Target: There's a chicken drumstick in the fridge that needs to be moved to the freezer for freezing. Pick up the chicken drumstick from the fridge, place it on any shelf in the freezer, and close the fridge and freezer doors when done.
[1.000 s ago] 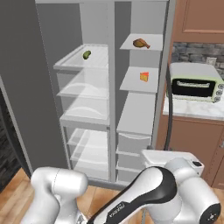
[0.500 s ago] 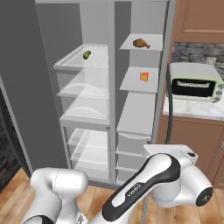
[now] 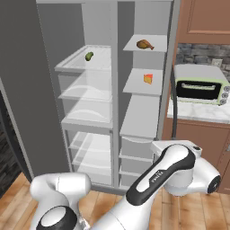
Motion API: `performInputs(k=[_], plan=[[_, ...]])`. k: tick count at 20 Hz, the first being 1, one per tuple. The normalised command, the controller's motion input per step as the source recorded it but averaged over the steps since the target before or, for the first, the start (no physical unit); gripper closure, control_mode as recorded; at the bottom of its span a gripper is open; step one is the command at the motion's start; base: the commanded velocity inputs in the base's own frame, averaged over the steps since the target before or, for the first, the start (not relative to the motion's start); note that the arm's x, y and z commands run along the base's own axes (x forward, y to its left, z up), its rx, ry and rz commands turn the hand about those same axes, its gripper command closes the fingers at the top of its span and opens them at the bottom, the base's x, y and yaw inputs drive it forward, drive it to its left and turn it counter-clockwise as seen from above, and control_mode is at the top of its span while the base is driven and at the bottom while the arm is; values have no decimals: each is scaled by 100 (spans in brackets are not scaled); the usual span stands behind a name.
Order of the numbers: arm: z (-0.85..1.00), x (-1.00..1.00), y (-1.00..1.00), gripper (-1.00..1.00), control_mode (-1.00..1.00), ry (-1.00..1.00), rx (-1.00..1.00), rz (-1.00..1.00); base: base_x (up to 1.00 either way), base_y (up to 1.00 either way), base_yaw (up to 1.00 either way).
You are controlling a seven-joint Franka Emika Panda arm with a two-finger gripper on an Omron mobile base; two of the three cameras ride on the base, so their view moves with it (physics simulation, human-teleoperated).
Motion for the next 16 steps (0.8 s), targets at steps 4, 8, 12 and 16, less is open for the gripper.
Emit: performInputs(k=[4,8,12,16], plan=[[-17,39,-18,-100,-100,-1,3,16,0,0,0],[-20,29,-15,-100,-100,-1,1,14,0,0,0],[-30,30,-6,-100,-100,-1,0,13,0,0,0],[-32,38,0,-100,-100,0,0,9,0,0,0]])
